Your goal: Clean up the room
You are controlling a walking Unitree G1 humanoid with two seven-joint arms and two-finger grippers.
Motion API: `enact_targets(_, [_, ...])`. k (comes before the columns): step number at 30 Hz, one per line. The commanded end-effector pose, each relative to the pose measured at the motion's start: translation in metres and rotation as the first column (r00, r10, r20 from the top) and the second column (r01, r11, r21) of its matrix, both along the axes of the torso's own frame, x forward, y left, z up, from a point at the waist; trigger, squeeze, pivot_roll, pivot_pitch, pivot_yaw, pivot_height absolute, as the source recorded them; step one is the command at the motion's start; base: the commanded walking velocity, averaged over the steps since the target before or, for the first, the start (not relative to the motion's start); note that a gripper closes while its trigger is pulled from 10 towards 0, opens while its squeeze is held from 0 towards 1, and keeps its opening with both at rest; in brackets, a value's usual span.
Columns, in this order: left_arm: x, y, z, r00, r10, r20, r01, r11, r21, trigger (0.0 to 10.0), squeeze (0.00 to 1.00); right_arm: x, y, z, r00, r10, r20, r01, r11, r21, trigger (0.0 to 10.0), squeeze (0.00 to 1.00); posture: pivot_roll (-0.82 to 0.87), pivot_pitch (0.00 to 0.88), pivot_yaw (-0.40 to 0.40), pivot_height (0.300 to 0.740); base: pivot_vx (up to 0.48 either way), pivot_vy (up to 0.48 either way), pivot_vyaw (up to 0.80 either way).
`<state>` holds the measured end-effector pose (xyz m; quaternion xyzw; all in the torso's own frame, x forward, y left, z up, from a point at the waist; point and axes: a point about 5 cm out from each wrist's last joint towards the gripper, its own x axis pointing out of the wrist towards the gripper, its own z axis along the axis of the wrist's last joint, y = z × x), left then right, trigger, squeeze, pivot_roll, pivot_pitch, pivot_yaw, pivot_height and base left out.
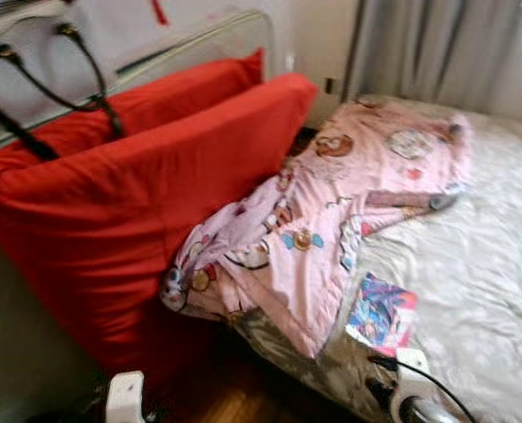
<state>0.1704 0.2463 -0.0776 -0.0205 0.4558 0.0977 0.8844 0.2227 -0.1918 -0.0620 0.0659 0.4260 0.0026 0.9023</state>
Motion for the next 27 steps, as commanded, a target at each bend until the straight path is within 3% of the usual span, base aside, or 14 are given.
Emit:
enact_targets(1, [0.010,-0.008,0.002,1.000,-0.011,0.024,0.011,1.000,-0.018,10.0,0.00,-0.011,-0.012,-0.005,0.999,-0.020,-0.034,0.019,0.999,-0.026,10.0,0.00,0.04,0.013,0.050,0.740,0.292,0.000,0.00])
enact_targets(12, [0.011,-0.007,0.003,0.999,-0.014,0.037,0.014,1.000,-0.007,10.0,0.00,-0.011,-0.012,-0.005,0.999,-0.030,-0.025,0.029,0.999,-0.023,10.0,0.00,0.04,0.018,0.051,0.740,0.184,0.000,0.00])
enact_targets(18, [0.018,-0.006,0.011,0.987,-0.032,0.156,0.027,0.999,0.034,10.0,0.00,-0.006,-0.012,0.000,0.995,-0.065,0.080,0.066,0.998,-0.006,10.0,0.00,0.05,0.027,0.055,0.740,0.000,0.000,0.00])
enact_targets(22, [0.019,-0.005,0.012,0.982,-0.033,0.185,0.026,0.999,0.038,10.0,0.00,-0.005,-0.012,0.001,0.991,-0.075,0.107,0.076,0.997,-0.006,10.0,0.00,0.04,0.029,0.057,0.740,0.000,0.000,0.00])
enact_targets(24, [0.021,-0.005,0.015,0.971,-0.039,0.234,0.028,0.998,0.051,10.0,0.00,-0.004,-0.013,0.004,0.975,-0.147,0.168,0.143,0.989,0.035,10.0,0.00,0.04,0.043,0.058,0.740,0.000,0.000,0.00])
enact_targets(27, [0.022,-0.005,0.018,0.962,-0.046,0.269,0.033,0.998,0.055,10.0,0.00,-0.004,-0.014,0.006,0.968,-0.153,0.199,0.150,0.988,0.028,10.0,0.00,0.04,0.050,0.057,0.740,0.000,0.000,0.00])
